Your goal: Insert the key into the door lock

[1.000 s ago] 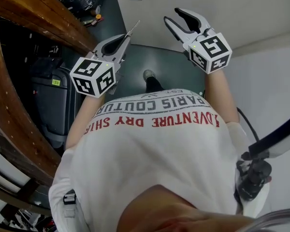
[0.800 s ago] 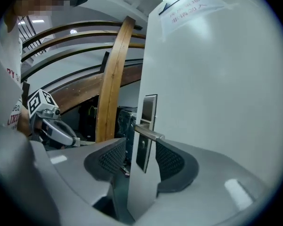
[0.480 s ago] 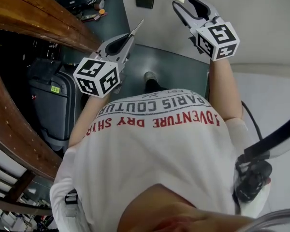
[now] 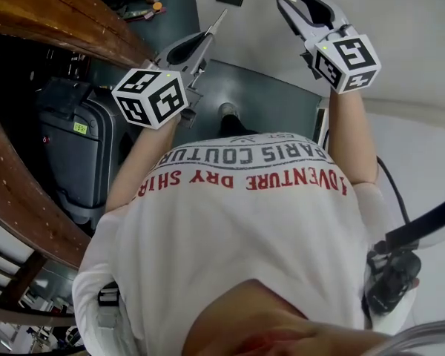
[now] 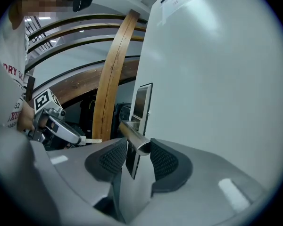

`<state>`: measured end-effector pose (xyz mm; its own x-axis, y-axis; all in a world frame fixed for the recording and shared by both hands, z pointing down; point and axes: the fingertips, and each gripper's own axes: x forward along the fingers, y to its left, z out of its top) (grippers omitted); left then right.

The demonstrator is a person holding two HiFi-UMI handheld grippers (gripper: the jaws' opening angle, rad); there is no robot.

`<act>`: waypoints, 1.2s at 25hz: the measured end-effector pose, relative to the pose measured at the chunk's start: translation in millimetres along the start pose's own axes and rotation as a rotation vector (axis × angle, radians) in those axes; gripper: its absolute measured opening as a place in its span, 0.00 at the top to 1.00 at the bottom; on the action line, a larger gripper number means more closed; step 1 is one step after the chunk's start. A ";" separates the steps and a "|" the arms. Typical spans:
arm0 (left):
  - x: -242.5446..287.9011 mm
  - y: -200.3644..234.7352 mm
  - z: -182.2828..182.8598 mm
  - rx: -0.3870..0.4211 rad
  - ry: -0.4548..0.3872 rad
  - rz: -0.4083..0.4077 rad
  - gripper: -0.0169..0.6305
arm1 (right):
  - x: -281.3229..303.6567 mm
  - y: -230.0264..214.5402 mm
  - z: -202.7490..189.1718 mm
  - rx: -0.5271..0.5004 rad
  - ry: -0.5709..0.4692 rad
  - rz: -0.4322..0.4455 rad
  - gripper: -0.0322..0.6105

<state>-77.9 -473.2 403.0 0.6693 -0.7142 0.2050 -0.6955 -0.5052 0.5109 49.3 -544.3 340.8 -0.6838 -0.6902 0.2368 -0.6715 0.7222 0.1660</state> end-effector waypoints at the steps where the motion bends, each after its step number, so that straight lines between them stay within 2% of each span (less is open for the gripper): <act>1: 2.3 1.5 2.8 -0.030 -0.019 0.001 0.94 | -0.1 0.1 0.3 0.000 0.002 -0.001 0.72; 6: 25.8 3.2 16.8 -0.187 -0.103 -0.020 0.94 | 1.7 -1.6 0.8 0.002 0.008 -0.001 0.72; 14: 60.7 14.5 12.5 -0.698 -0.179 -0.170 0.94 | 1.4 0.2 -1.7 0.013 -0.005 -0.006 0.71; 17: 69.3 29.0 8.9 -0.826 -0.209 -0.178 0.94 | 1.7 0.4 -1.8 0.013 -0.004 0.000 0.71; 23: 84.3 37.1 4.8 -0.942 -0.219 -0.197 0.94 | 1.1 -0.4 -2.7 0.019 -0.004 0.002 0.72; 30: 91.4 40.5 7.7 -0.967 -0.236 -0.191 0.94 | 1.1 -0.1 -3.6 0.022 -0.005 0.012 0.72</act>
<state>-46.9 -562.7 436.0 0.6054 -0.7931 -0.0674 -0.0023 -0.0864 0.9963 49.6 -545.0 344.5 -0.6935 -0.6816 0.2334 -0.6690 0.7295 0.1424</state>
